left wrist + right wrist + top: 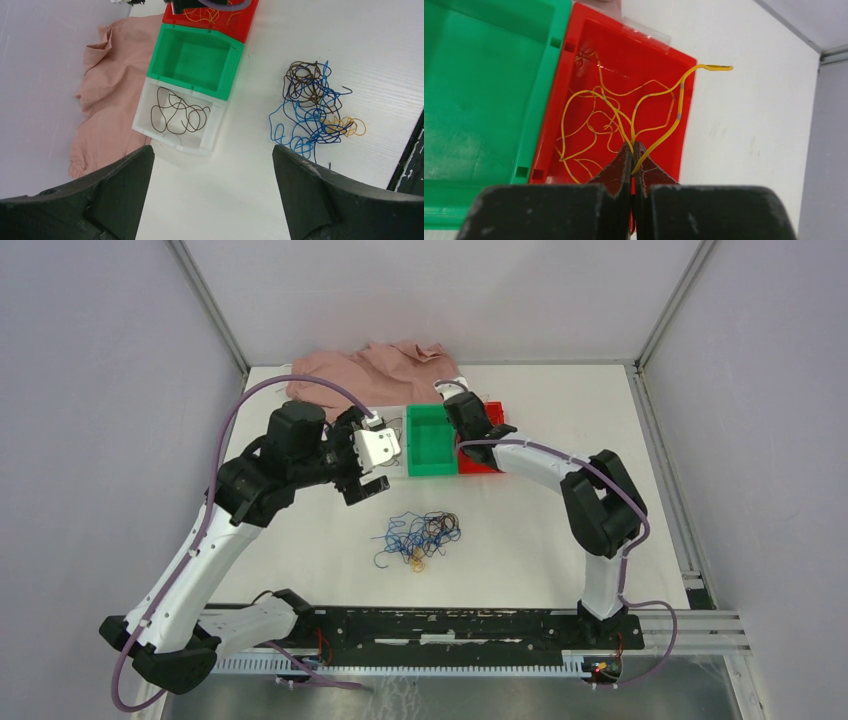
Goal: Untangle the cables
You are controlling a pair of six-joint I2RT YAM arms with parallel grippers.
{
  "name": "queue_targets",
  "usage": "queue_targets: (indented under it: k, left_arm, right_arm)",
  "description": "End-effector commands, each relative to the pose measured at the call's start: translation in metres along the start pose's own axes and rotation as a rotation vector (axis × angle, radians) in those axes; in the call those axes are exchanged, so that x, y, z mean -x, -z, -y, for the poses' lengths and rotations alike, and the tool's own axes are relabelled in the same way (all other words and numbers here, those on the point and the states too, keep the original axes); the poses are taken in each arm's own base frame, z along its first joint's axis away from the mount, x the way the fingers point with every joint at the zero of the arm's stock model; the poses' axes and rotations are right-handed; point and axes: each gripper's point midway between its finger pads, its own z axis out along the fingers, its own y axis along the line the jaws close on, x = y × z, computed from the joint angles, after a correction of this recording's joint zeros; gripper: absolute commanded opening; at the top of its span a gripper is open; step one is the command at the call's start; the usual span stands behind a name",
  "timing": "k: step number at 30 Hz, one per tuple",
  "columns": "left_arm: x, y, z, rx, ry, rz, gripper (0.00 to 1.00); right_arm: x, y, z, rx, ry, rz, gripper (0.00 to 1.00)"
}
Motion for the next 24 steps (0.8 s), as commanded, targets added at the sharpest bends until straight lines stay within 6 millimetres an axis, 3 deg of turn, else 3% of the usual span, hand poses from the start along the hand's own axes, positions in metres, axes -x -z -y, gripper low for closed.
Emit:
queue_targets:
  k: [1, 6, 8, 10, 13, 20, 24]
  left_arm:
    - [0.016, 0.013, -0.001, 0.009, 0.013, 0.059, 0.95]
    - [0.015, 0.012, 0.001, 0.001, 0.015, 0.059, 0.95]
    - [0.015, 0.011, 0.001, -0.001, 0.015, 0.060, 0.95]
    - [0.015, 0.011, 0.002, -0.002, 0.015, 0.060, 0.95]
    - [0.015, 0.011, 0.002, -0.003, 0.016, 0.058, 0.95]
    - [0.015, 0.013, 0.004, -0.014, 0.008, 0.056, 0.95]
    - [0.013, 0.014, 0.005, -0.018, 0.007, 0.047, 0.95]
  right_arm:
    - [-0.008, -0.014, -0.017, 0.037, -0.029, -0.037, 0.00]
    - [-0.036, -0.026, -0.030, 0.079, -0.064, -0.101, 0.00]
    - [-0.036, -0.026, -0.034, 0.112, -0.072, -0.104, 0.09]
    - [-0.031, -0.021, -0.035, 0.150, -0.091, -0.100, 0.30]
    - [-0.010, -0.006, -0.030, 0.193, -0.137, -0.056, 0.51]
    - [0.029, 0.033, -0.001, 0.268, -0.219, 0.021, 0.74]
    - [0.037, 0.048, 0.009, 0.324, -0.284, 0.046, 0.76]
